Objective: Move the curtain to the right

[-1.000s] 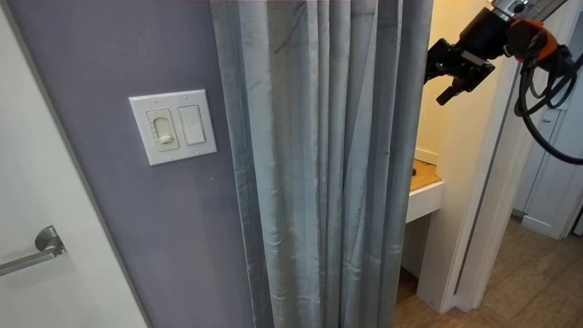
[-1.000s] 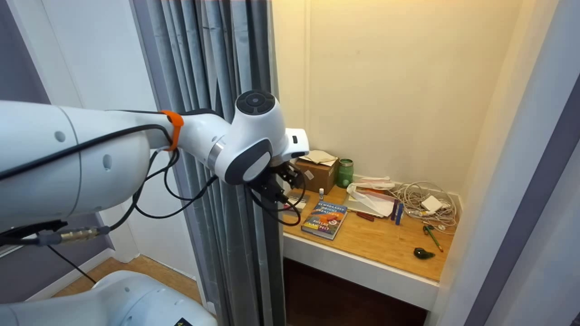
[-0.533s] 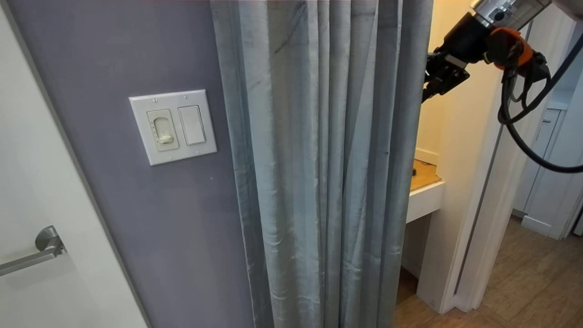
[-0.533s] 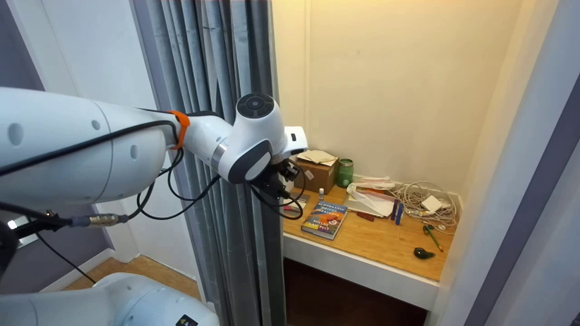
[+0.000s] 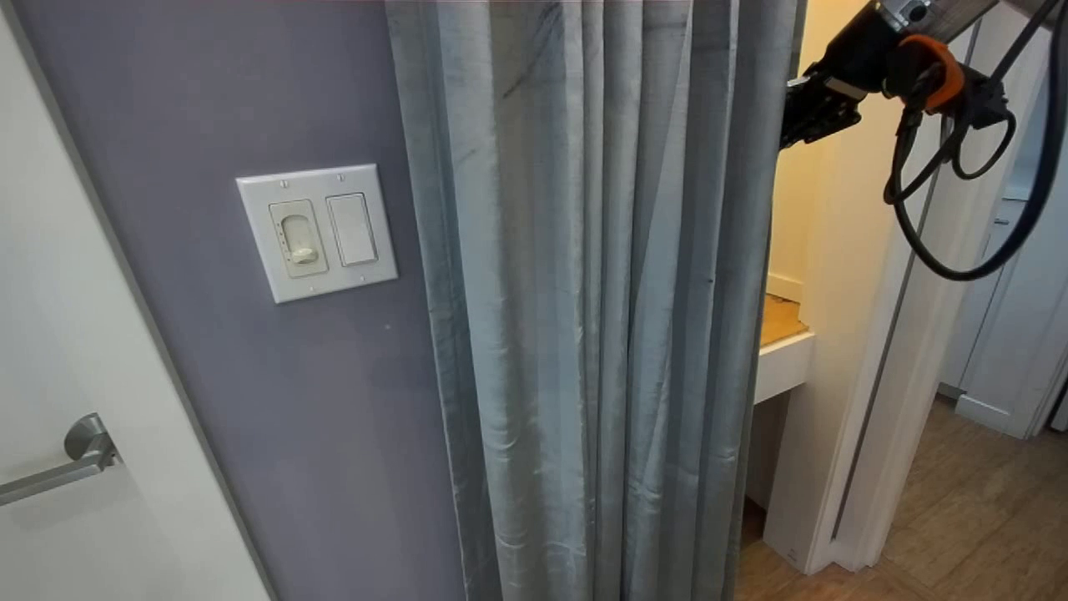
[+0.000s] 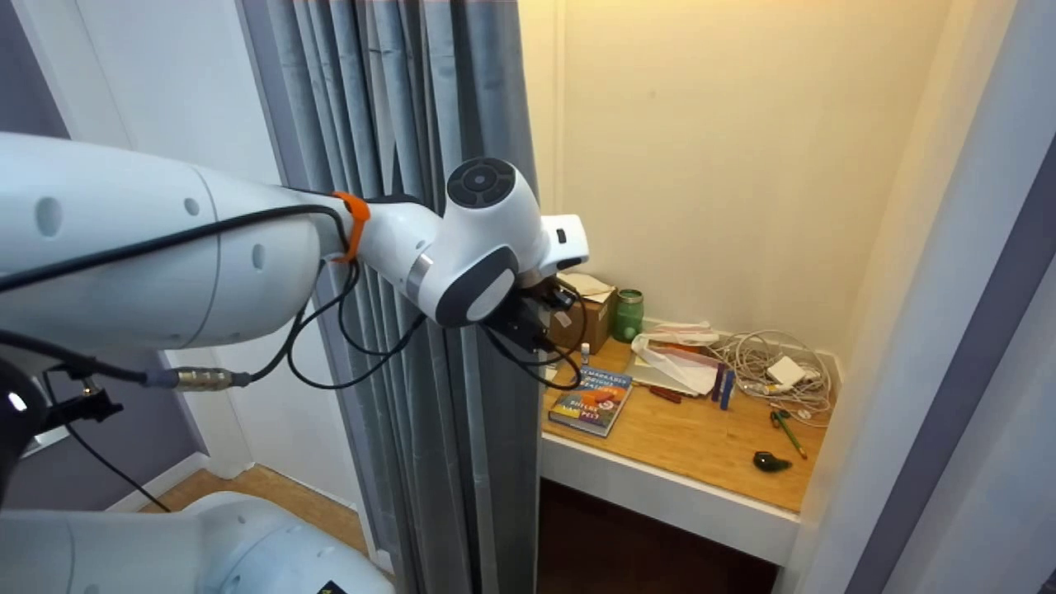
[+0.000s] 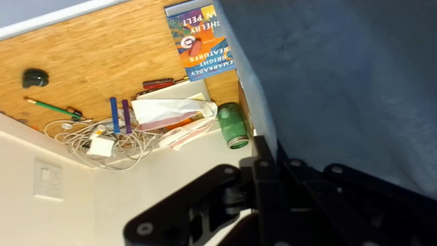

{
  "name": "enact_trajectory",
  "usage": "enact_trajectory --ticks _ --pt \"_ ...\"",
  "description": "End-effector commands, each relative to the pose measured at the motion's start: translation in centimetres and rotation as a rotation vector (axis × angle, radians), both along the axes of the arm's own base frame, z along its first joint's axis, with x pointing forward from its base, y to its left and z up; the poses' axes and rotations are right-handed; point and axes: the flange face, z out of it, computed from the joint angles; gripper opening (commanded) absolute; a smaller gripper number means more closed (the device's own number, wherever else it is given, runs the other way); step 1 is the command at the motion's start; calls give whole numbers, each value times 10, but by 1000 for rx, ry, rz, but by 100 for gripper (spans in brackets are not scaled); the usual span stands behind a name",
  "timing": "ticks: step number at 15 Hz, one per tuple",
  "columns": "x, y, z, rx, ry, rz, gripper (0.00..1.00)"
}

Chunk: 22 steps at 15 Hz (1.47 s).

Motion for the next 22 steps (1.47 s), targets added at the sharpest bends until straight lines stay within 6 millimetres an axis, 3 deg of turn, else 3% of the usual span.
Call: enact_trajectory --ticks 1,8,9,17,22 --pt "18 -33 2 -41 -20 -97 1" --pt "37 -87 8 -89 -30 -232 1" --pt "25 -73 10 -72 -44 -192 1" --pt "27 -73 11 -74 -46 -192 1" --pt "59 -139 5 -40 -45 -441 1"
